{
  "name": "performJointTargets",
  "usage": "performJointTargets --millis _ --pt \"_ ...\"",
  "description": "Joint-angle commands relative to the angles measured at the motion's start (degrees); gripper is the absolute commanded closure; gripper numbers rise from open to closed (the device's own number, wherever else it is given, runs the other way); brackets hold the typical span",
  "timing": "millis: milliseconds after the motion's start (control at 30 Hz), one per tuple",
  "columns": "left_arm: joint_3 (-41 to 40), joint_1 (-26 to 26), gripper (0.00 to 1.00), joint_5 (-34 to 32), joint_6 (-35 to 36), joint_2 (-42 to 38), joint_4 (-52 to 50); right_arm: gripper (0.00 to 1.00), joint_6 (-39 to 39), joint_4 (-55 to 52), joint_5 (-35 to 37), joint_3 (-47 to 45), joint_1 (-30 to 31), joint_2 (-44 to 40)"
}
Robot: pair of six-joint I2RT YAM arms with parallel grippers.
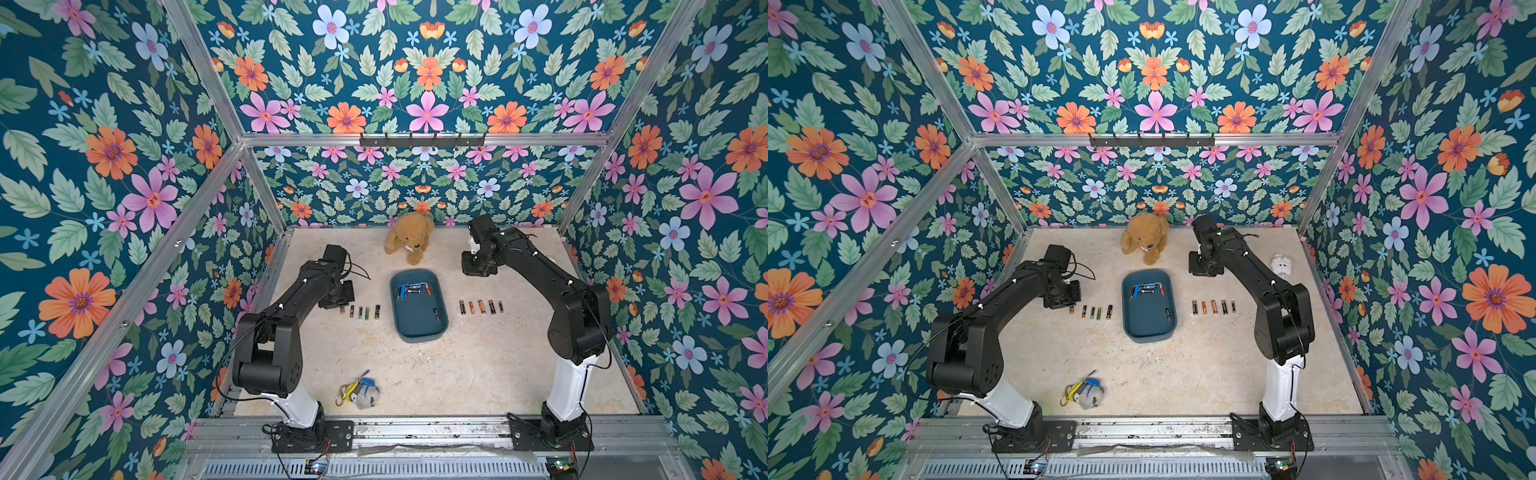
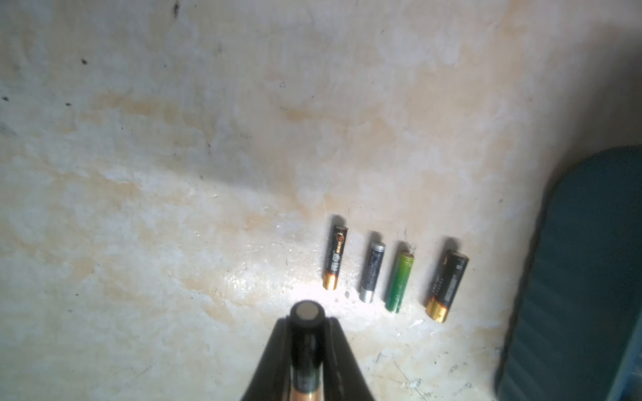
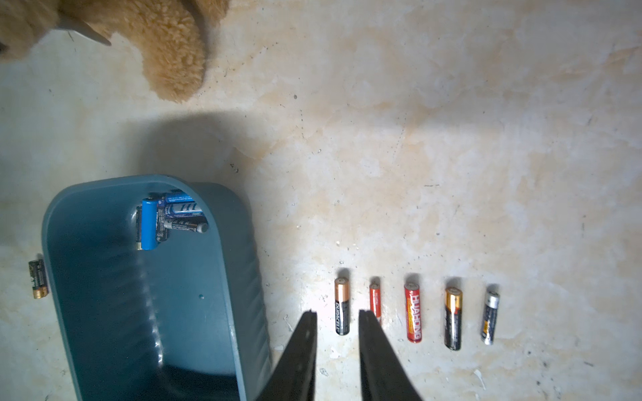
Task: Take the batteries out of the storage box
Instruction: Place the battery at the center of the board.
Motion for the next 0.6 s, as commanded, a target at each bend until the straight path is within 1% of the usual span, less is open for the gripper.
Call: performJointTargets --millis 0,567 --pt "-1.3 1.2 0.86 -0.3 2.6 0.8 2.5 0.73 0.7 -0.5 0.4 0.2 0.2 -0.3" --pt "-1.9 2.9 0.85 1.1 6.1 5.9 6.6 0.73 -0.3 -2.0 1.2 2.9 0.2 1.5"
